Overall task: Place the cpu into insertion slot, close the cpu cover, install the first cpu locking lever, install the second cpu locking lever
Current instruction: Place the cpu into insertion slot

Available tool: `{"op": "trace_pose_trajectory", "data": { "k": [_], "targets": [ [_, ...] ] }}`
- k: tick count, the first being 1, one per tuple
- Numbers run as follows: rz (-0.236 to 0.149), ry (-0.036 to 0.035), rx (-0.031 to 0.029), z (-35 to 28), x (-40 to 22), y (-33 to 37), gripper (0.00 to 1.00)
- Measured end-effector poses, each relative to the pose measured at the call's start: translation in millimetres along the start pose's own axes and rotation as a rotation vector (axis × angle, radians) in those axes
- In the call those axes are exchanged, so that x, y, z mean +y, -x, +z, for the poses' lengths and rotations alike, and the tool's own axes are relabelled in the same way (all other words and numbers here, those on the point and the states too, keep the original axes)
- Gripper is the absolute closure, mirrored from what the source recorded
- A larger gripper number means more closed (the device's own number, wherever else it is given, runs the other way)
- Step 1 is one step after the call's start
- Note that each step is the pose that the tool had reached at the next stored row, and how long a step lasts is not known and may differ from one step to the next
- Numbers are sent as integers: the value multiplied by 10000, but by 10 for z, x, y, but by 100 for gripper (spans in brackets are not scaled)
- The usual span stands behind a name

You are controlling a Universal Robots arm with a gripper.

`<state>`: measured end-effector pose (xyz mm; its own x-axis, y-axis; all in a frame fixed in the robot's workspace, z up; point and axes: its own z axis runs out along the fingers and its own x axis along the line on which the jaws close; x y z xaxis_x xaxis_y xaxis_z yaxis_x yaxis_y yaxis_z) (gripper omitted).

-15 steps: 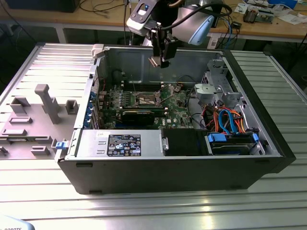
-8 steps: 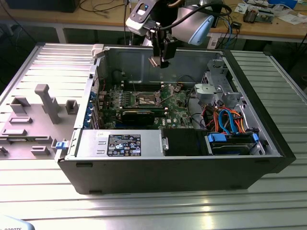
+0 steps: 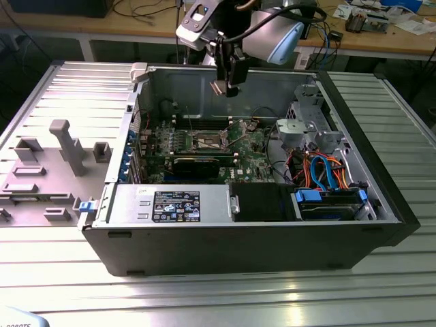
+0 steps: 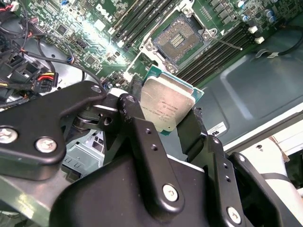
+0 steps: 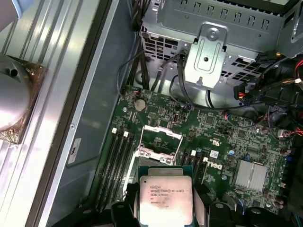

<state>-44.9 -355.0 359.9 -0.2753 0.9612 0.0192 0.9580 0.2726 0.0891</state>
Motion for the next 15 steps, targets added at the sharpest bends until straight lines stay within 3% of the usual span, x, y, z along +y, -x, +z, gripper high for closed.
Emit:
{"op": "trace_pose_trajectory", "data": {
  "k": [15],
  "targets": [
    [139, 3, -12, 1, 0, 0, 45]
  ]
}}
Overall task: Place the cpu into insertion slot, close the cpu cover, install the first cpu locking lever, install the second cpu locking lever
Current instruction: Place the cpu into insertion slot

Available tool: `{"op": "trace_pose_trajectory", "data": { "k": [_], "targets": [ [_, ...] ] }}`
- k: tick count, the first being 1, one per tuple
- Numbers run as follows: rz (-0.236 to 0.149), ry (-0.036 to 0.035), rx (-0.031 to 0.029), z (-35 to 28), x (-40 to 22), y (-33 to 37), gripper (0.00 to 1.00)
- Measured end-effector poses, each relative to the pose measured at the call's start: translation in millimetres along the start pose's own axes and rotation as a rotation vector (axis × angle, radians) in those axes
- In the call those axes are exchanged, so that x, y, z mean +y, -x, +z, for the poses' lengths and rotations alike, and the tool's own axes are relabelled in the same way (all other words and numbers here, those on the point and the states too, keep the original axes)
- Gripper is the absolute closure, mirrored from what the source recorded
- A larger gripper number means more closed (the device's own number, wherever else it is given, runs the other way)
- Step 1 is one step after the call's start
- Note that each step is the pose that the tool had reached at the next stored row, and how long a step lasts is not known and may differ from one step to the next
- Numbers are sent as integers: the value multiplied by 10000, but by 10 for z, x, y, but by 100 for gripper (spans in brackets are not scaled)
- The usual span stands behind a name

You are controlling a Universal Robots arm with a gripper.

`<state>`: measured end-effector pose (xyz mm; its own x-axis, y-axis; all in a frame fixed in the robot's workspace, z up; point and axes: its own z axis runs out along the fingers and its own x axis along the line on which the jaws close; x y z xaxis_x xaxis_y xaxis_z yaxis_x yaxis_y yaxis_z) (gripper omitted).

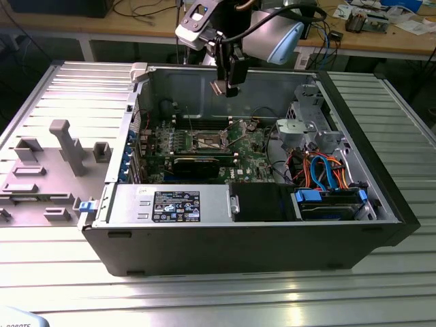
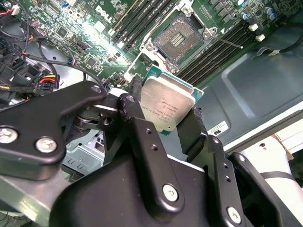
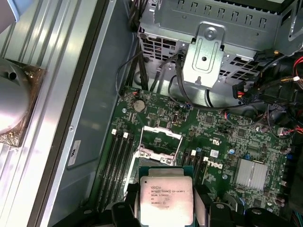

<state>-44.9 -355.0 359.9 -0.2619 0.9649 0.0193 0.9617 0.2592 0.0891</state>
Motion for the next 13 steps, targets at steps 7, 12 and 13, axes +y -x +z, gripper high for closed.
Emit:
{"op": "trace_pose_trajectory", "data": {
  "k": [7, 12, 13],
  "targets": [
    [208, 4, -19, -1, -20, -6, 45],
    [321, 5, -29, -4, -61, -17, 45],
    [385, 7, -35, -4, -61, -17, 45]
  ]
}}
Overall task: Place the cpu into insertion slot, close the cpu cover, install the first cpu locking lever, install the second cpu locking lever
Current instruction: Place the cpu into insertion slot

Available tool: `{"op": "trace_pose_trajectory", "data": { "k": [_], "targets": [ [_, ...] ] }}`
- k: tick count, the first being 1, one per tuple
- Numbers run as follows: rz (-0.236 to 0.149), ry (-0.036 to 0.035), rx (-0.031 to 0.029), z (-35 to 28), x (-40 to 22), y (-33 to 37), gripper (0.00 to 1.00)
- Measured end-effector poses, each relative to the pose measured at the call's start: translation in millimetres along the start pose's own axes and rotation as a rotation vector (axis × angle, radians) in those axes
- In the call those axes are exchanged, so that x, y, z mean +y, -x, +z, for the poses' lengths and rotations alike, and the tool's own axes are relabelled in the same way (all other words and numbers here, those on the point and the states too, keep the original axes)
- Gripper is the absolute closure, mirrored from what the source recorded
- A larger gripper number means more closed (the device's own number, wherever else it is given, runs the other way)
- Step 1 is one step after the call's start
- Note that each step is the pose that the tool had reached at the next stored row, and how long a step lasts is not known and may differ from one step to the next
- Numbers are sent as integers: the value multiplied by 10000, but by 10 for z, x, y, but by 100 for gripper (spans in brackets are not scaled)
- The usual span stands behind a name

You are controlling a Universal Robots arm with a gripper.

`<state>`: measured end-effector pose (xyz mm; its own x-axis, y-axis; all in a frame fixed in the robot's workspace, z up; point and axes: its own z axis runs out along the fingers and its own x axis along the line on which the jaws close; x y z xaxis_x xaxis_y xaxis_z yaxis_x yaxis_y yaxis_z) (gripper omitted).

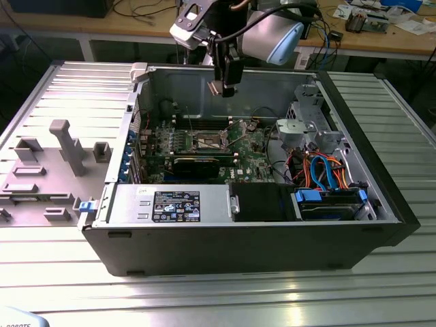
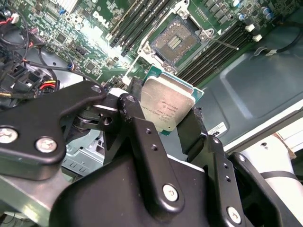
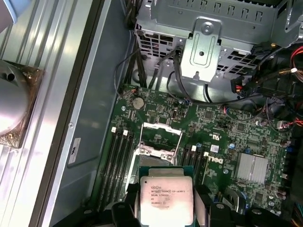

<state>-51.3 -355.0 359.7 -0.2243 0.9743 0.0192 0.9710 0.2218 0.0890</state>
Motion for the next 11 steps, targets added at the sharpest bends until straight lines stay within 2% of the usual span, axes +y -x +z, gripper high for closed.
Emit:
{"op": "trace_pose_trajectory", "data": {
  "k": [2, 5, 11],
  "targets": [
    [229, 6, -19, 2, -1, 0, 45],
    [774, 16, -67, 8, -2, 0, 45],
    [1297, 25, -115, 13, -4, 0, 45]
  ]
}}
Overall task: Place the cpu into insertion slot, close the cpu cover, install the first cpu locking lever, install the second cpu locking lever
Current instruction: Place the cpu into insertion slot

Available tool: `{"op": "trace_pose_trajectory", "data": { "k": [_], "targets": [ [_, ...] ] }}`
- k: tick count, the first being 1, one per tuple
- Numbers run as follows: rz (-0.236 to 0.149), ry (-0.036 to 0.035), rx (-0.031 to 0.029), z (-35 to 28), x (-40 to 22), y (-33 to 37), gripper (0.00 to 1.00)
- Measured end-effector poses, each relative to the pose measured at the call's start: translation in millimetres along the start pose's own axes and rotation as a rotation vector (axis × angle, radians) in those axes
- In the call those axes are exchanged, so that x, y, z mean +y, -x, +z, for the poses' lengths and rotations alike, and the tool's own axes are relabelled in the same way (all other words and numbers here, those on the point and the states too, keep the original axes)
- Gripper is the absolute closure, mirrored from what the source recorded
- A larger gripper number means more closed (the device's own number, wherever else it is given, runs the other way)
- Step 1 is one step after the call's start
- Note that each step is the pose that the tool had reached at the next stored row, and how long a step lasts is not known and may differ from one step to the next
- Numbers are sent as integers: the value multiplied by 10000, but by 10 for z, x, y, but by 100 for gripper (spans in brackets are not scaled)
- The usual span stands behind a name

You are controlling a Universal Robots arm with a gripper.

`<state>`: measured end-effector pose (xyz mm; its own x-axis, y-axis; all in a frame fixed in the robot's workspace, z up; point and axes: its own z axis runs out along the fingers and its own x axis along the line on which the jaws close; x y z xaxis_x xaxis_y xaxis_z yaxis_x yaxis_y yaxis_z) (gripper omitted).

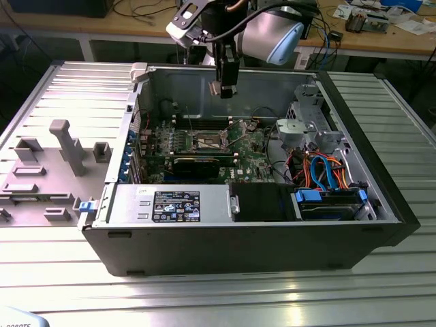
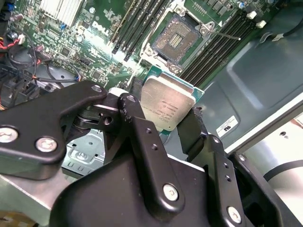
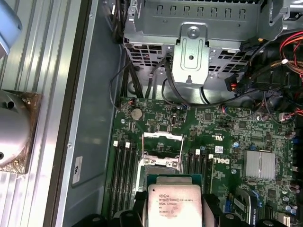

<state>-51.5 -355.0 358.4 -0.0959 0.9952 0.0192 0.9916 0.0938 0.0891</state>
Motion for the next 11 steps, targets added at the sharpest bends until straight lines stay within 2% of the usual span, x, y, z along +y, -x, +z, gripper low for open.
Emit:
{"op": "trace_pose_trajectory", "data": {
  "k": [11],
  "targets": [
    [11, 1, -1, 0, 0, 0, 45]
  ]
}}
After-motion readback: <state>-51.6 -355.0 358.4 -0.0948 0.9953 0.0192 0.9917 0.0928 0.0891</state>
